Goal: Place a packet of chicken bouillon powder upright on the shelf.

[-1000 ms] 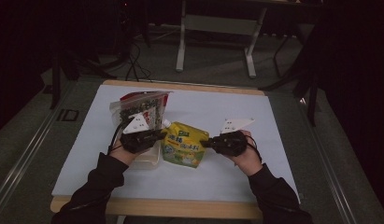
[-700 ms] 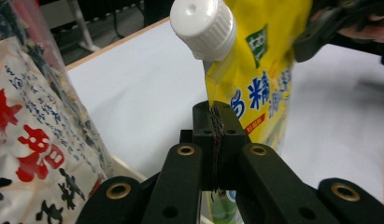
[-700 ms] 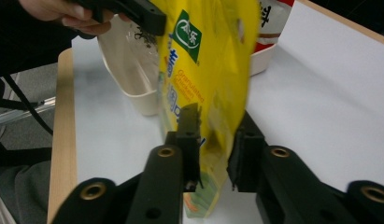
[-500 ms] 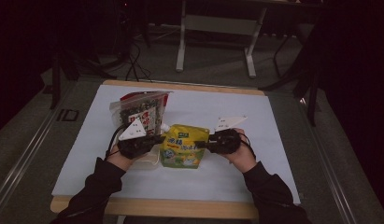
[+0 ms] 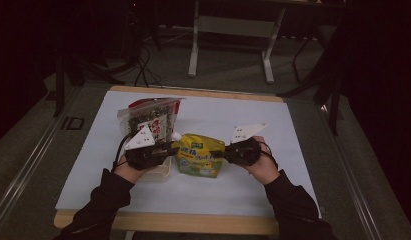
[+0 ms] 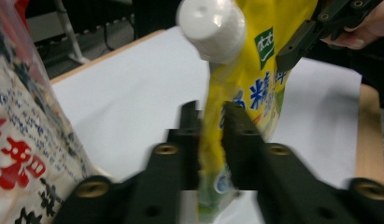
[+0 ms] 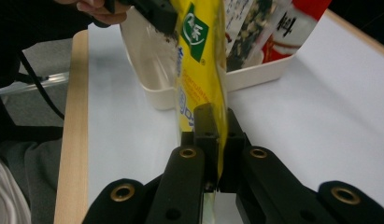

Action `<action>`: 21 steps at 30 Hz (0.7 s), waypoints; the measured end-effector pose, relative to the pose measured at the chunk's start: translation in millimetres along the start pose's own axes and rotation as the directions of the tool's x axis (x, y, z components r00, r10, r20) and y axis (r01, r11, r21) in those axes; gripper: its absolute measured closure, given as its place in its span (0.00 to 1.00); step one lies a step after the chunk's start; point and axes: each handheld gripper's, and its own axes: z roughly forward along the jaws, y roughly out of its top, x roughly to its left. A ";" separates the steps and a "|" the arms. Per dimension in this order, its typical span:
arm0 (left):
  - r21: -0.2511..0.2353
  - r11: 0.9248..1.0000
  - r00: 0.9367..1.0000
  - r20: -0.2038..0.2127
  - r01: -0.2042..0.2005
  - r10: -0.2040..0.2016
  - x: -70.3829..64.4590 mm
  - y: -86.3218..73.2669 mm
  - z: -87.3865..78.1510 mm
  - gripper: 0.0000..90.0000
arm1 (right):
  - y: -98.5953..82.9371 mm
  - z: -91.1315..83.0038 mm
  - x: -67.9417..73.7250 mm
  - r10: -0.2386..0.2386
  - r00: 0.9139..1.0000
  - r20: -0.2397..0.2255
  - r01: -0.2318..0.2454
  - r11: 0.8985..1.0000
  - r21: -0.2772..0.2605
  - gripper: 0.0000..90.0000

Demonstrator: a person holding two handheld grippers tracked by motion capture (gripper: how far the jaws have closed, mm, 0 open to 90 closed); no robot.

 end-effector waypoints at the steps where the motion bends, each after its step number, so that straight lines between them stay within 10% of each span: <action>1: -0.014 1.000 1.000 0.006 -0.001 0.001 -1.4 1.2 -0.8 0.79 | 1.4 -2.5 0.3 -0.004 1.000 -0.001 0.004 1.000 -0.001 1.00; 12: -0.015 0.999 1.000 -0.006 0.028 -0.028 -14.8 6.7 -5.9 0.23 | 17.5 -32.4 -1.9 -0.029 0.999 0.031 0.030 0.998 -0.053 1.00; 21: -0.022 1.000 0.999 0.040 0.001 0.000 -44.8 3.3 0.8 0.10 | 36.1 -40.6 -2.5 -0.055 0.997 0.051 0.059 0.995 -0.080 1.00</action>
